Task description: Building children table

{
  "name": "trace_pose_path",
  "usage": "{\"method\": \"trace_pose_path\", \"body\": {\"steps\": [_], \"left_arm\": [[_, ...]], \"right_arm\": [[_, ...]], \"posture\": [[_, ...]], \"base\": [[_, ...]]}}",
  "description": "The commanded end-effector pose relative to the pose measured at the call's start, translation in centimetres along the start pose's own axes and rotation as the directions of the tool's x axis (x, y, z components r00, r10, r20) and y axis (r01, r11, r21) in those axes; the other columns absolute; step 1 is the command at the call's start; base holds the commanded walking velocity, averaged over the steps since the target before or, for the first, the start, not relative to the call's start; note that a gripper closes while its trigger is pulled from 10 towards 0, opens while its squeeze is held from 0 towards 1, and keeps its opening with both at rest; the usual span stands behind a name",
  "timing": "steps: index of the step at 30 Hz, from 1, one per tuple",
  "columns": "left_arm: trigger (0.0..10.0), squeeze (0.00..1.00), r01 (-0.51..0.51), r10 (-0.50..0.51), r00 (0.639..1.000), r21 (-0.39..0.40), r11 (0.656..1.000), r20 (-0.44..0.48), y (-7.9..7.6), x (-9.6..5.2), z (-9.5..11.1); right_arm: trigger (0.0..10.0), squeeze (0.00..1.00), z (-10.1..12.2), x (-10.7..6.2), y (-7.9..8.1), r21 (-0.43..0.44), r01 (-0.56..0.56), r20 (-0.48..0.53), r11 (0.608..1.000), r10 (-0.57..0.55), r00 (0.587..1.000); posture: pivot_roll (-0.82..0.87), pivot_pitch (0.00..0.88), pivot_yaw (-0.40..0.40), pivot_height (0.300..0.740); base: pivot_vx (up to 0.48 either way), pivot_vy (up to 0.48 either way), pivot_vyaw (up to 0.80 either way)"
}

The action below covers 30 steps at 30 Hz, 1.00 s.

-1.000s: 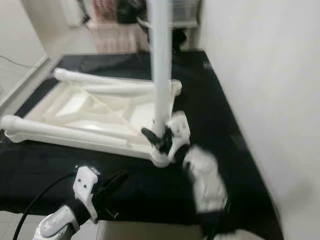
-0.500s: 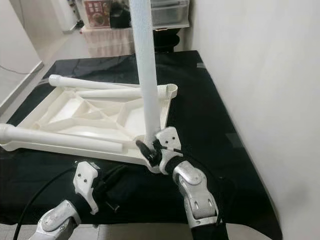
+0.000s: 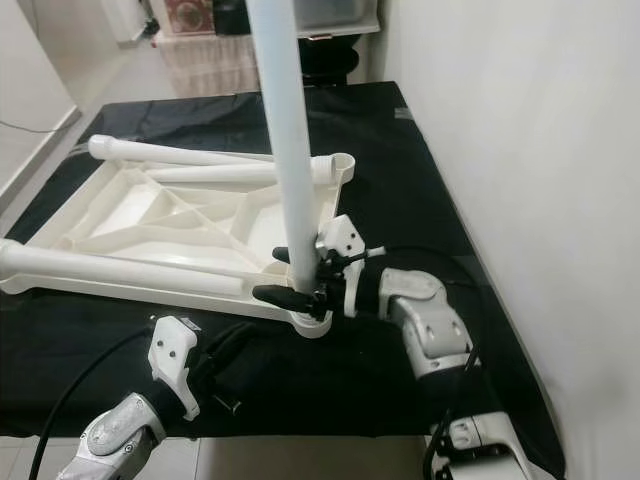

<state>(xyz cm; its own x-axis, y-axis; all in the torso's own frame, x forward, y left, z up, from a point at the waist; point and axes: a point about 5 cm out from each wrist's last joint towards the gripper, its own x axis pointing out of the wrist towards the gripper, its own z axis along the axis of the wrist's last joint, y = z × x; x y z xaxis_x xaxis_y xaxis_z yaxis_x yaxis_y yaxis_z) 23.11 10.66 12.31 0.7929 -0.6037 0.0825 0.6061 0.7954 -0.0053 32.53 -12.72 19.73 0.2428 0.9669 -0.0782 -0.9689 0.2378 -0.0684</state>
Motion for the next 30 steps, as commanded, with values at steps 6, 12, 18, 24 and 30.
{"method": "trace_pose_path", "body": {"steps": [6,12,18,24,30], "left_arm": [[10.0,0.0,-0.012,0.011,1.0,-0.005,1.0,-0.027,0.0,-0.3,-0.6],[10.0,0.0,-0.007,0.007,1.0,-0.007,1.0,-0.028,-0.1,-0.3,-0.7],[10.0,0.0,-0.006,0.005,1.0,-0.01,1.0,-0.027,-0.3,-0.5,-0.7],[10.0,0.0,0.001,-0.002,1.0,-0.013,1.0,-0.026,-0.2,-0.7,-0.6],[10.0,0.0,0.019,-0.019,0.999,-0.014,1.0,-0.034,-0.2,-0.7,-0.7]], "right_arm": [[0.0,0.0,0.0,0.8,-0.1,0.028,-0.11,0.006,0.994,0.11,0.994],[0.0,0.0,-0.5,-0.1,-0.6,0.005,-0.033,0.001,0.999,0.033,0.999],[0.0,0.0,-1.5,-1.6,-1.8,-0.01,0.325,0.006,0.946,-0.325,0.946],[0.0,0.0,-5.0,0.7,2.7,0.105,0.768,0.025,0.632,-0.774,0.633],[0.0,0.0,-5.5,2.6,3.6,0.068,0.724,0.0,0.686,-0.726,0.688]], "posture": [[0.0,0.134,0.049,0.74],[-0.02,0.137,0.052,0.74],[-0.03,0.141,0.035,0.74],[-0.04,0.153,0.044,0.74],[-0.03,0.146,0.043,0.74]], "base": [[0.0,0.0,0.0],[0.0,0.0,0.0],[0.0,0.0,0.0],[0.0,0.0,0.0],[0.0,0.0,0.0]]}}
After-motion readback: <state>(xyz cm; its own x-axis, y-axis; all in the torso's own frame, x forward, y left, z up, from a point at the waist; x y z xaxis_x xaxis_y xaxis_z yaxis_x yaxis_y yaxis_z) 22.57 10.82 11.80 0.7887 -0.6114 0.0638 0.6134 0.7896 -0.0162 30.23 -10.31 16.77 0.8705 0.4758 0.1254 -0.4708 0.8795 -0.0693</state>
